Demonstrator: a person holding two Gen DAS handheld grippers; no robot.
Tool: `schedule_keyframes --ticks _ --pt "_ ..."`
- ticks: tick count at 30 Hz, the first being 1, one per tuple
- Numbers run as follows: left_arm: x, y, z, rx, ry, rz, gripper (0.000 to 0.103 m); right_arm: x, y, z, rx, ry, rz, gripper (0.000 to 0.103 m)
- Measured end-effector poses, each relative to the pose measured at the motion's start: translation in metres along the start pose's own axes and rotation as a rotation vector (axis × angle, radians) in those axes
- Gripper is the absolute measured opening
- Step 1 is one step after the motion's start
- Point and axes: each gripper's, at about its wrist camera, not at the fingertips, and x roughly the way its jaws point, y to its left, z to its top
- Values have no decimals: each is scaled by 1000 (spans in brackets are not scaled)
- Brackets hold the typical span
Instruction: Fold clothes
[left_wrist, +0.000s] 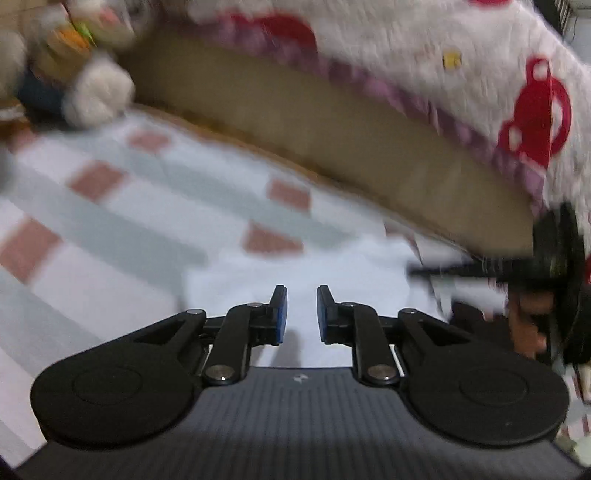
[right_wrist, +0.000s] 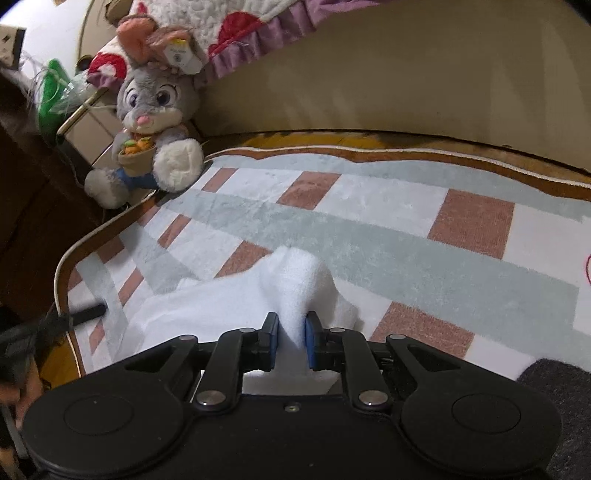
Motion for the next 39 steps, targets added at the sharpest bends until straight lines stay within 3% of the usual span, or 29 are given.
schedule_keyframes --ticks 3,6,7,9,10,12,15,17,20,22,23,26,28,34,39 --pt "22 -8 -14 57 100 82 19 5 -5 6 29 -20 9 17" --pt "24 1 -18 3 96 57 19 10 -3 10 -12 35 -19 21" --pt "25 5 -16 -20 93 45 19 3 -1 11 -6 13 -21 23" --pt "24 10 -16 -34 80 36 19 -10 -1 12 7 -42 8 17" --pt "24 11 -18 -37 76 33 19 -11 -2 13 5 -37 9 7" --pt "25 11 -19 -40 69 29 19 -11 -4 15 -3 -16 -3 6" --pt "24 11 -19 -34 59 39 19 -10 -19 11 134 20 -35 23" --pt "25 13 -19 -32 49 66 19 -11 -33 0 280 28 1 51" --pt "24 20 -23 -75 45 34 19 0 -43 -21 421 73 39 66" --pt "25 27 -25 -119 40 10 19 11 -44 -34 475 90 84 65" --pt "25 30 -25 -139 38 1 19 13 -41 -36 481 81 100 50" --pt "25 34 -25 -161 35 -2 16 12 -27 -29 441 41 122 31" --pt "24 33 -26 -144 35 9 16 7 -18 -19 382 22 119 30" --pt "24 28 -26 -118 34 26 16 17 -13 7 309 91 36 32" --pt "23 25 -27 -105 29 36 16 18 -19 22 275 56 13 31"
